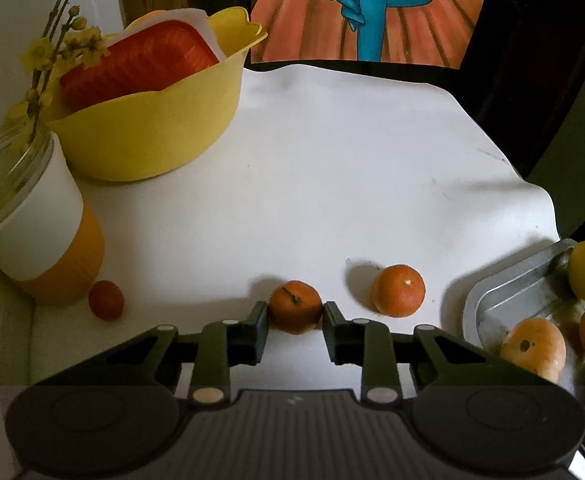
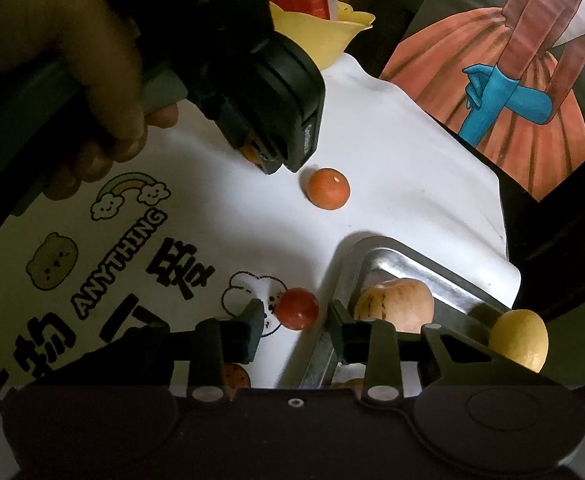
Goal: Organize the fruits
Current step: 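Grasp a tangerine with the left tool while the right tool grasps a red cherry tomato, then carry the tangerine with the left tool while the right tool carries the tomato to the tray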
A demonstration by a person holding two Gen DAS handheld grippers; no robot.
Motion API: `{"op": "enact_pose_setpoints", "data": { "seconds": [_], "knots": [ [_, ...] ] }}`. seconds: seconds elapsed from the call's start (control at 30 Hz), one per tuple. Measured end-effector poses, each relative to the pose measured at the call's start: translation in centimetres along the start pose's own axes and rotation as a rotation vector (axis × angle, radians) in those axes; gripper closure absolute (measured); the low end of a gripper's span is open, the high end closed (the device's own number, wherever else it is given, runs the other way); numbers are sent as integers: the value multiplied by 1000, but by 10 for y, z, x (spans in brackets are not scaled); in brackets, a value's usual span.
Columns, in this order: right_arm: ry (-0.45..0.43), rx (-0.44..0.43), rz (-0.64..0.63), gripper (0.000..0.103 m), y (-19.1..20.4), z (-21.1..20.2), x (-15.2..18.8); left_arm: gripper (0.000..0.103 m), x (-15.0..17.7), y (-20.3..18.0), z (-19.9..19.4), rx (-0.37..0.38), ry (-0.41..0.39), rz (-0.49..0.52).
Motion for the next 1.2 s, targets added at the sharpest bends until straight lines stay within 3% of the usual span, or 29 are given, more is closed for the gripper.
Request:
{"op": "enact_pose_setpoints", "data": {
  "seconds": [0.33, 0.9, 1.2],
  "knots": [
    [-11, 1, -8, 79, -2, 1, 1, 72, 7, 2, -5, -9, 19, -19],
    [-6, 16, -139, 80, 4, 2, 2, 73, 42, -4, -33, -24, 48, -69],
    [-35, -24, -127, 81, 0, -14, 13, 73, 60, -5, -55, -52, 47, -97]
  ]
}}
Point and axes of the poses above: each gripper's, at about its wrist camera, not at the fingertips, and z roughly the way its jaws point, y to its left, x to its underside, the point moved 5 cm from there along z, roughly the way its jaws point, and after that the axes turned 5 degrees about -x, right-handed, at the moved point
